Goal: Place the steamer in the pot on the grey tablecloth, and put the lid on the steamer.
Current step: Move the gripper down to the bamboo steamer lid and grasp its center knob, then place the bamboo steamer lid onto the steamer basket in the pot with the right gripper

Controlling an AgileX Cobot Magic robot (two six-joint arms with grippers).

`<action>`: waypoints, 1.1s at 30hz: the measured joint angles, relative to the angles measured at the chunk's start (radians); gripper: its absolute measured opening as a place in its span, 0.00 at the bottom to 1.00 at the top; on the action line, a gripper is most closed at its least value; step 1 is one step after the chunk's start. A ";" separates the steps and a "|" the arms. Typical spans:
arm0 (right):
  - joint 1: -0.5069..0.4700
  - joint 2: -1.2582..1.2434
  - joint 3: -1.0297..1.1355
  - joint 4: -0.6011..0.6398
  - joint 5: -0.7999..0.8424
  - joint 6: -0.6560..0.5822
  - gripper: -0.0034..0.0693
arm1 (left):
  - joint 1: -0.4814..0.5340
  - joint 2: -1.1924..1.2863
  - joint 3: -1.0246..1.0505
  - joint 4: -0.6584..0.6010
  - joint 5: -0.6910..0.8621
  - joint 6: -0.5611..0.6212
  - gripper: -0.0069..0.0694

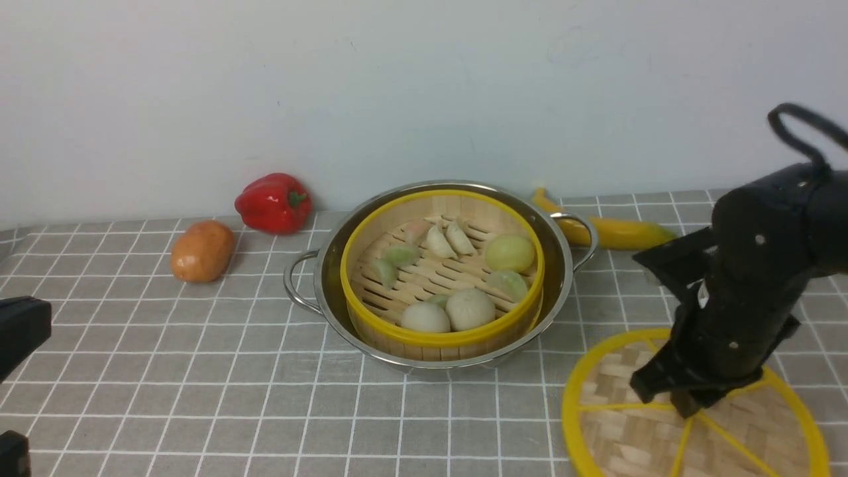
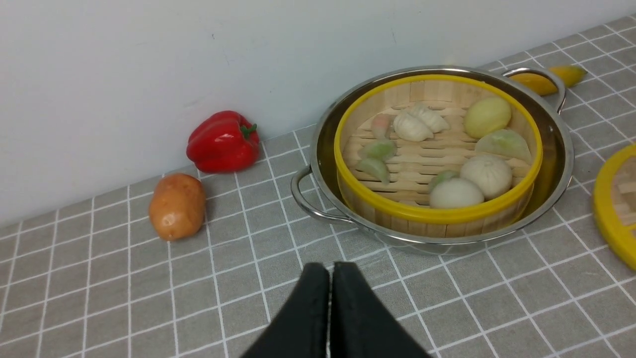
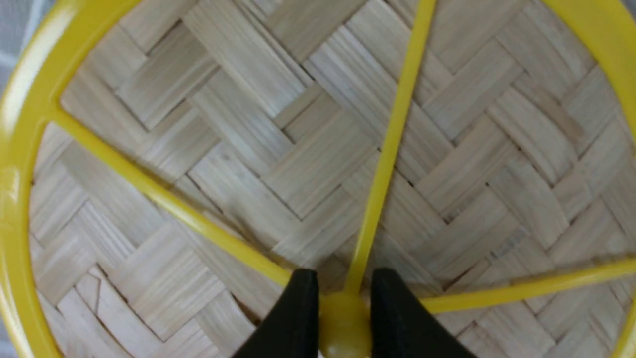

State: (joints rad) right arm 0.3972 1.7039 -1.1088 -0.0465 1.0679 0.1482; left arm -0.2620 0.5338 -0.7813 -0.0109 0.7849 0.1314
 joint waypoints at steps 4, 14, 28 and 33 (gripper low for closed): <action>0.000 -0.086 -0.121 -0.010 0.111 0.000 0.25 | 0.000 0.000 0.000 0.000 0.000 0.000 0.09; 0.006 0.032 -0.691 0.073 0.159 -0.032 0.25 | 0.000 0.000 0.000 0.003 0.000 0.000 0.09; 0.153 0.519 -1.129 0.123 0.166 -0.070 0.25 | 0.000 0.000 0.000 0.038 0.000 0.000 0.09; 0.177 0.575 -1.179 0.123 0.166 -0.072 0.25 | 0.000 0.000 0.000 0.040 0.000 0.000 0.09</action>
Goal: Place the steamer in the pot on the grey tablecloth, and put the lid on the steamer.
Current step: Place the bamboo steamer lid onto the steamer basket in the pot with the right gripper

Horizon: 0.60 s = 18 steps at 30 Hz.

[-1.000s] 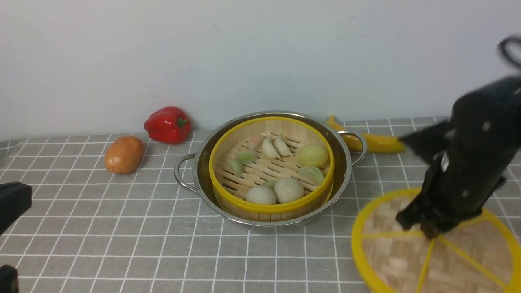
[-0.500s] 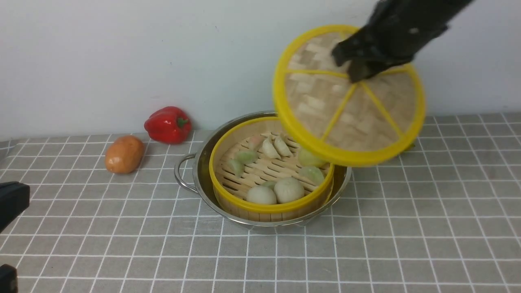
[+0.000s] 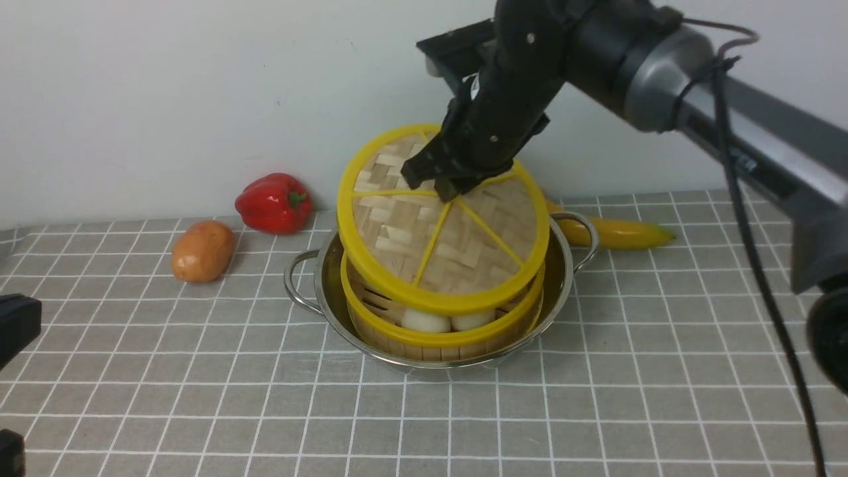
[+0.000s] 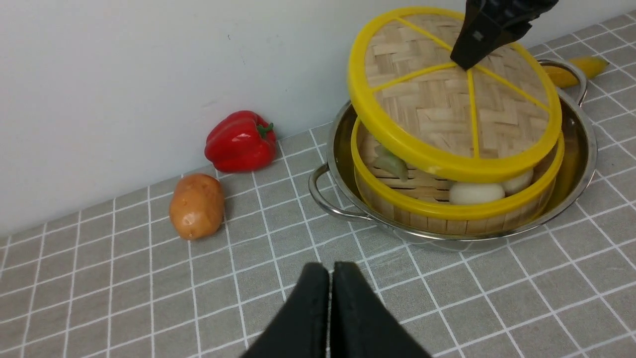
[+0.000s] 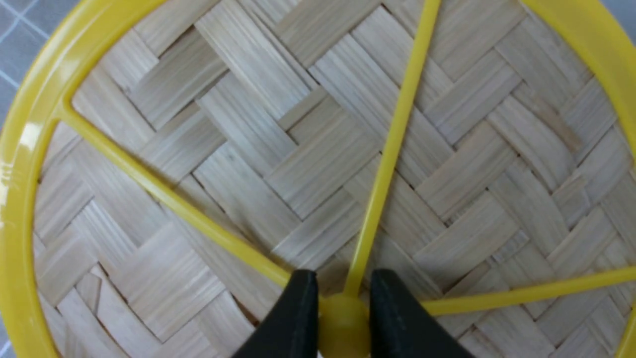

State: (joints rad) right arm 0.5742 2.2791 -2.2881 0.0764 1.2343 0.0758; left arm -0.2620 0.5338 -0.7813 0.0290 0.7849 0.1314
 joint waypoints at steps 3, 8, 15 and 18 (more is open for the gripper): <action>0.002 0.012 -0.003 -0.001 -0.002 0.001 0.25 | 0.000 0.000 0.000 0.000 0.000 0.000 0.09; 0.002 0.016 -0.008 -0.015 0.000 0.001 0.25 | 0.000 0.000 0.000 0.000 0.000 0.000 0.09; 0.002 0.038 -0.008 -0.029 0.000 0.005 0.25 | 0.000 0.000 0.000 0.000 0.000 0.000 0.09; 0.002 0.052 -0.008 -0.021 0.001 0.005 0.25 | 0.000 0.000 0.000 0.000 0.000 0.000 0.09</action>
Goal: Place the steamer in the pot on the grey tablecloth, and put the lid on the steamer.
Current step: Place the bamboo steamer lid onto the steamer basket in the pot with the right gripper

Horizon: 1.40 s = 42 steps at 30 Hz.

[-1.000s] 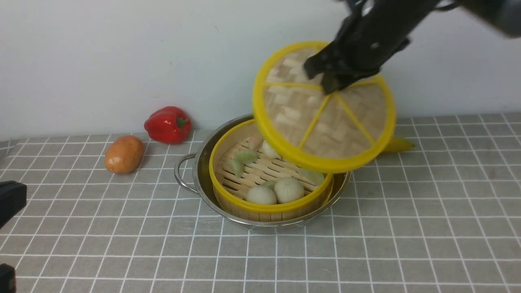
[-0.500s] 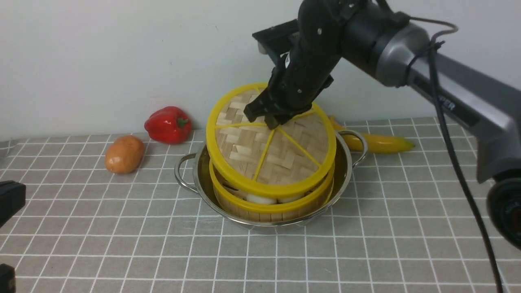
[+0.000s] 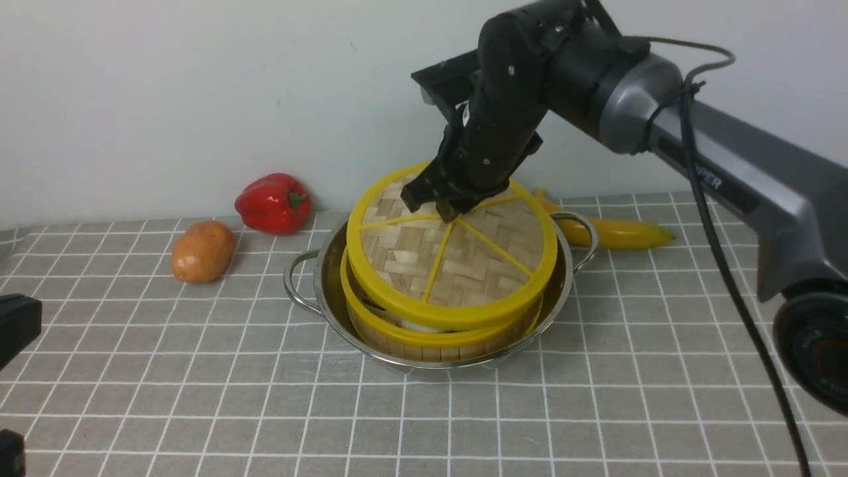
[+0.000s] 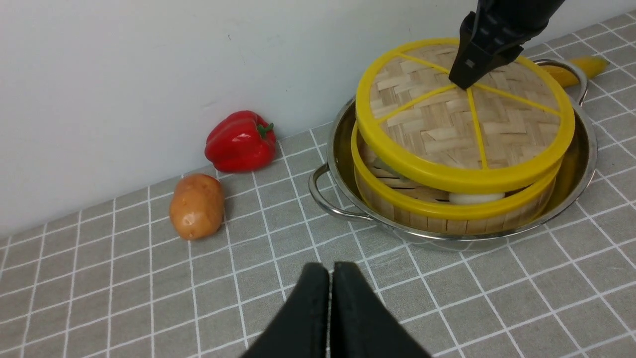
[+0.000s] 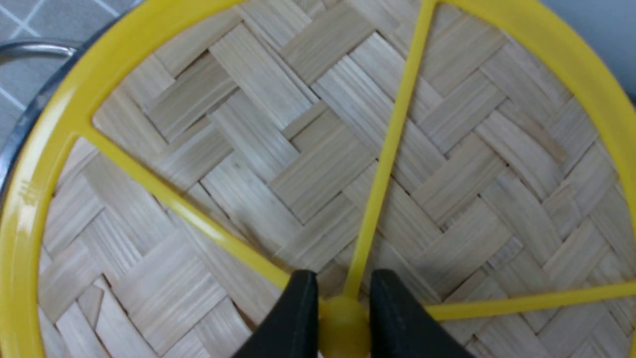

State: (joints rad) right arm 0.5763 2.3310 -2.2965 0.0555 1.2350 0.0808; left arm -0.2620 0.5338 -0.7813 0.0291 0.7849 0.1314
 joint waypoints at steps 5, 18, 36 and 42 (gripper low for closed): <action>0.000 0.015 0.000 0.032 0.001 -0.011 0.25 | 0.000 0.000 0.000 0.000 0.000 0.001 0.09; 0.000 0.015 0.000 0.059 0.002 -0.059 0.25 | 0.000 0.000 0.000 0.001 0.000 0.002 0.09; 0.000 0.015 0.000 0.083 0.002 -0.133 0.25 | 0.000 0.000 0.000 0.001 0.000 0.003 0.09; 0.000 0.019 0.000 0.091 0.002 -0.159 0.25 | 0.000 0.000 0.000 0.001 0.000 0.003 0.09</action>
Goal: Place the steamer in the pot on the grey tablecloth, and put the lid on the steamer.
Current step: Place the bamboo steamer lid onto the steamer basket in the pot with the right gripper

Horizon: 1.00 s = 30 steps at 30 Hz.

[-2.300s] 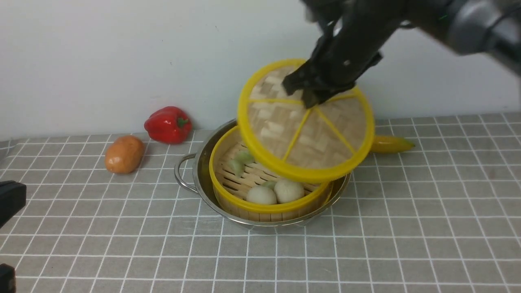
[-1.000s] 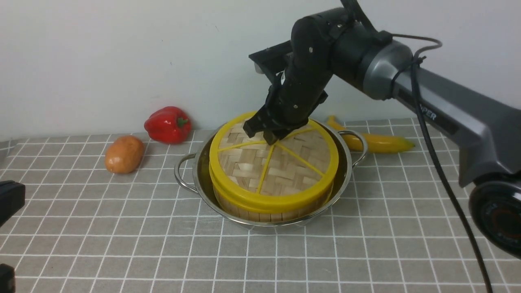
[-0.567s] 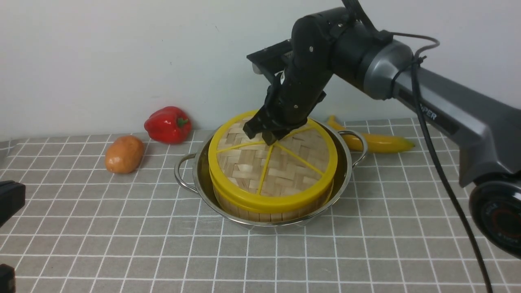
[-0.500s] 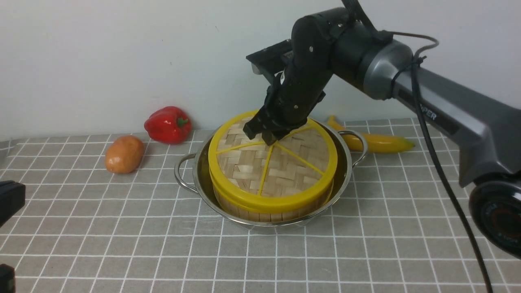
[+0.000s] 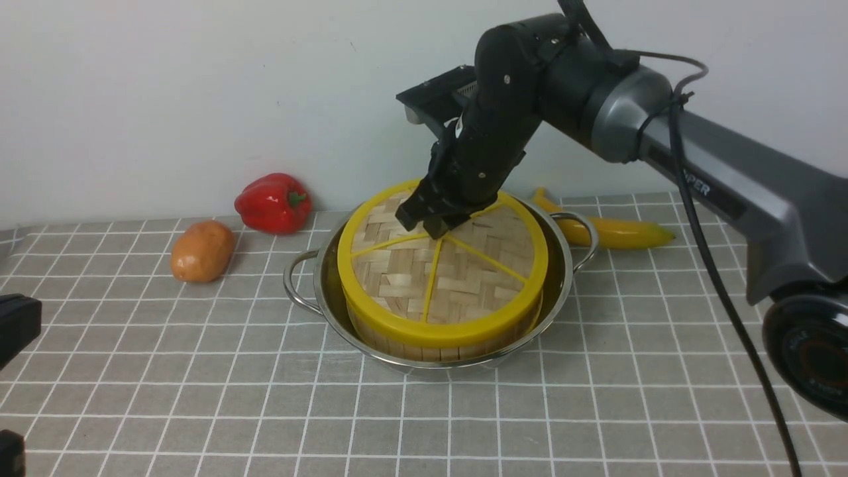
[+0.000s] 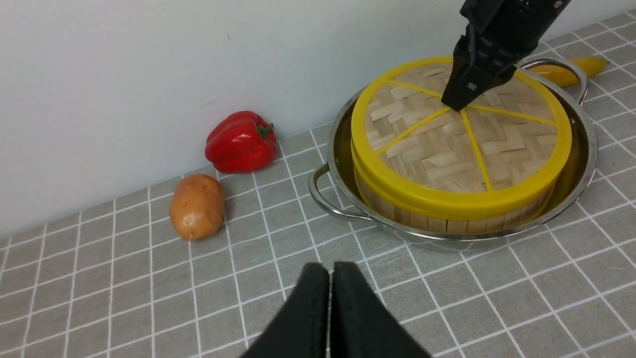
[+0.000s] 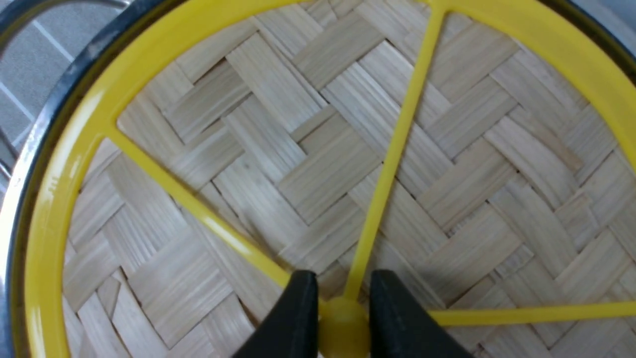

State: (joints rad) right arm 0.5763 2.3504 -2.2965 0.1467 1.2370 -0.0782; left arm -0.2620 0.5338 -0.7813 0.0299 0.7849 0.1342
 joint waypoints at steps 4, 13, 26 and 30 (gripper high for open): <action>0.000 0.002 0.000 0.004 -0.001 -0.019 0.25 | 0.000 0.000 0.000 0.000 0.000 0.000 0.10; 0.000 0.004 -0.001 0.007 -0.001 -0.054 0.25 | 0.000 0.000 0.000 0.000 0.000 0.000 0.11; 0.000 0.004 -0.001 0.007 -0.001 -0.053 0.25 | 0.000 0.000 0.000 0.000 0.000 0.000 0.11; 0.000 0.001 -0.001 0.007 -0.001 -0.050 0.25 | 0.000 0.000 0.000 0.000 0.000 0.000 0.11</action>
State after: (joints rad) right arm 0.5763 2.3518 -2.2977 0.1539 1.2360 -0.1281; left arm -0.2620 0.5338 -0.7813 0.0299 0.7849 0.1342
